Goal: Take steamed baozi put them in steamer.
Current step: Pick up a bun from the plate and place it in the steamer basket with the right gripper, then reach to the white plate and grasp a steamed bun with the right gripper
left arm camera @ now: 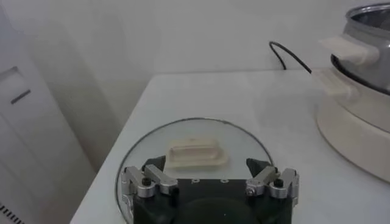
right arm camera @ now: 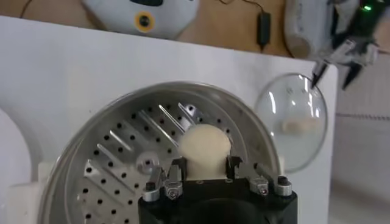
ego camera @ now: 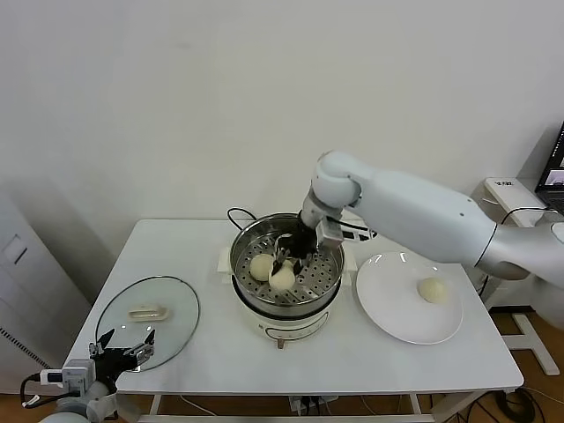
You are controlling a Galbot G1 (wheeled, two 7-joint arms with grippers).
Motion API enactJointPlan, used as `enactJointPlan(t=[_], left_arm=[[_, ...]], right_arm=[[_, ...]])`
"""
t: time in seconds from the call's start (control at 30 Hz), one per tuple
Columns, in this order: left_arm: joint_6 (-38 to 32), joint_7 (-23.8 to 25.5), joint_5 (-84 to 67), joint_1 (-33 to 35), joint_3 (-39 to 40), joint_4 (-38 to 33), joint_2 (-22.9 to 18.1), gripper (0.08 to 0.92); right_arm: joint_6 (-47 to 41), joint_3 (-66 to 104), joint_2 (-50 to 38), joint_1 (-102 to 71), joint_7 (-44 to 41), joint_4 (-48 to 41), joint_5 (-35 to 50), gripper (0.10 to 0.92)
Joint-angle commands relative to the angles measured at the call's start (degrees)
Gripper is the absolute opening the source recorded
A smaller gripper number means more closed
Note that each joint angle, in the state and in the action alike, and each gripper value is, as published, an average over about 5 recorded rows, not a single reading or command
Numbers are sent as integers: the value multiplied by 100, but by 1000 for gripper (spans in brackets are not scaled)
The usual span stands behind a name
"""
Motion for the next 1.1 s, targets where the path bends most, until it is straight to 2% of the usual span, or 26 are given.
enactJointPlan(t=[0.03, 0.17, 0.27, 0.67, 0.77, 0.9, 1.1], left_arm=[[-1, 2, -2, -1, 2, 5, 0, 823], [4, 3, -2, -12, 11, -1, -9, 823], [1, 3, -2, -7, 8, 0, -4, 823], [-12, 3, -6, 5, -22, 10, 4, 823], [-13, 3, -7, 3, -27, 12, 17, 823], [-8, 3, -6, -13, -23, 4, 26, 823], [-12, 4, -5, -10, -12, 3, 18, 823]], right_arm=[[278, -13, 3, -336, 17, 199, -349, 417], [278, 35, -58, -478, -5, 188, -487, 431], [278, 92, -89, -584, -15, 178, -574, 476], [91, 643, -87, -236, -82, -145, -484, 796], [-275, 851, -194, 108, -229, -506, -162, 819], [-1186, 848, -512, 570, -491, -1039, 274, 822], [-2327, 786, -959, 871, -957, -1970, 282, 823]])
